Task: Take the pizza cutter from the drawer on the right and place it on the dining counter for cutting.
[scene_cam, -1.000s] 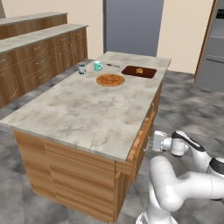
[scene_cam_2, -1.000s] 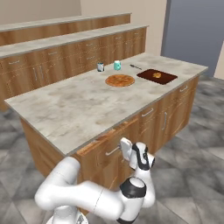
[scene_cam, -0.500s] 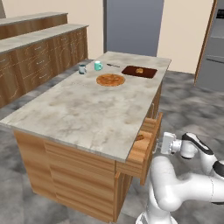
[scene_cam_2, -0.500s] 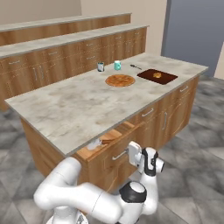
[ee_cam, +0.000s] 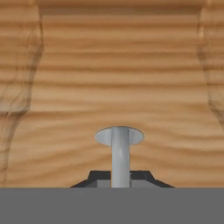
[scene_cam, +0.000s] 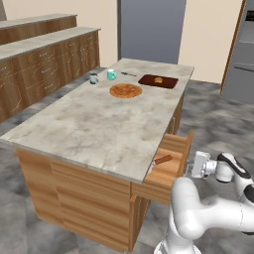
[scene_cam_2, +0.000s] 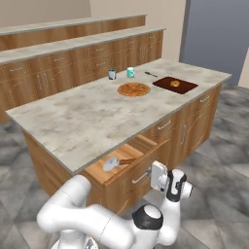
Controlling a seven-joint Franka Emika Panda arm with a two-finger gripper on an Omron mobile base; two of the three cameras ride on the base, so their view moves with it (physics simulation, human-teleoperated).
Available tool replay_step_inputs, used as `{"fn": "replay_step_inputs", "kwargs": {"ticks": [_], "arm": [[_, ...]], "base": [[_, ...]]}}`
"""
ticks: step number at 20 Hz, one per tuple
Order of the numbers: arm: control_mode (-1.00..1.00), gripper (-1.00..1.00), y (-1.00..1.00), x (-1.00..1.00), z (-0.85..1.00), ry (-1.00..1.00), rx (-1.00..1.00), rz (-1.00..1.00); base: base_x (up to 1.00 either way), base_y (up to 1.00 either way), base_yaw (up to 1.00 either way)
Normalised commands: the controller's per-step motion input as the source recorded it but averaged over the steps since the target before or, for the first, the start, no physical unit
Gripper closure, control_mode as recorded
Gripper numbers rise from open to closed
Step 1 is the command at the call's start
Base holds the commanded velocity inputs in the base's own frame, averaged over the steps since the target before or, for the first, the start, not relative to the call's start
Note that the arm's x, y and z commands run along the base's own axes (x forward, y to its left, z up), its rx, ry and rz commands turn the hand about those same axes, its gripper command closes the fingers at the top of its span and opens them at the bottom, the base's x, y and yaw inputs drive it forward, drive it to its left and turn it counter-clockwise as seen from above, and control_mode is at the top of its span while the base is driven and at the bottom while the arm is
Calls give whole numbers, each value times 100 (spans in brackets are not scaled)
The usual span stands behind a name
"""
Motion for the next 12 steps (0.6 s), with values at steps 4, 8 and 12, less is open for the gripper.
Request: {"fn": "replay_step_inputs", "kwargs": {"ticks": [4, 8, 12], "arm": [[-100, 100, -78, 0, -10, 0, 10, 9], [-100, 100, -78, 0, -10, 0, 11, 8], [-100, 100, -78, 0, -9, 0, 11, 9]], "base": [[0, 0, 0], [0, 0, 0], [0, 0, 0]]}}
